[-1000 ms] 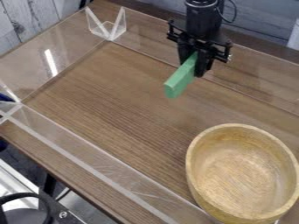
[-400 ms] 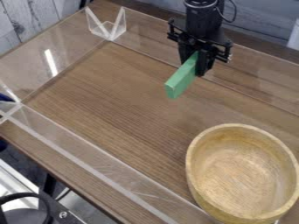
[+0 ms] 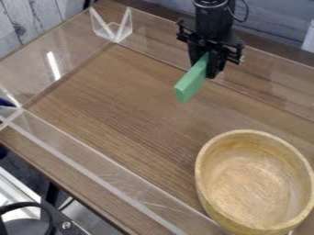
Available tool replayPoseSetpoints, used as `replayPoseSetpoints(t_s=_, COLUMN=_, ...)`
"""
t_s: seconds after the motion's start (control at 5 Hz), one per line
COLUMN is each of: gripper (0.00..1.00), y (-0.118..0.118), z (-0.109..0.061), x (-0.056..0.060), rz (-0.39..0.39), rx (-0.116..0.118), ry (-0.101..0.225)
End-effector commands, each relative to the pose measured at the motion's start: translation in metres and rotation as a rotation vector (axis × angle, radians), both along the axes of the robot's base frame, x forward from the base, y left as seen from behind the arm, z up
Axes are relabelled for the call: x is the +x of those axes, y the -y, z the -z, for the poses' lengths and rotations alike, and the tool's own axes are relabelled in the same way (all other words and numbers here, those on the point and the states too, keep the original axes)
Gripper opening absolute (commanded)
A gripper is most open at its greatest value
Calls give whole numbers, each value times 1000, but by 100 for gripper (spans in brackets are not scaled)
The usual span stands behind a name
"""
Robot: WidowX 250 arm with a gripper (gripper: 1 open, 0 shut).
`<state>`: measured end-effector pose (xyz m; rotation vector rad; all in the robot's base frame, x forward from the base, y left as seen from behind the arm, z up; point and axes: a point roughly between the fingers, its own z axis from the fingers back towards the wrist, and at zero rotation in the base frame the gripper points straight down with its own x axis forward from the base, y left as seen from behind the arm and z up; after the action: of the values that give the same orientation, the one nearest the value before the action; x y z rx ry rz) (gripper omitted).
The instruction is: Put the green block in the brown bowl
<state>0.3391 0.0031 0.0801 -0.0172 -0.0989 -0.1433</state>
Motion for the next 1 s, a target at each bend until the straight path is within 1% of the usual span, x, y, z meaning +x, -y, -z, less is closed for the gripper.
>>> replayPoseSetpoints(t_s=0.0, gripper=0, y=-4, z=-30, x=6, rz=-6, rx=-1, ry=104)
replayPoseSetpoints(t_s=0.2, gripper=0, y=-6, z=-29, x=8, rz=-7, rx=-3, ry=110)
replayPoseSetpoints(t_s=0.6, gripper=0, y=-32, z=-45, x=11, rz=-68, rx=1, ry=136)
replayPoseSetpoints(t_s=0.8, gripper=0, y=-54, z=-53, x=14, rz=-116, rx=10, ry=150)
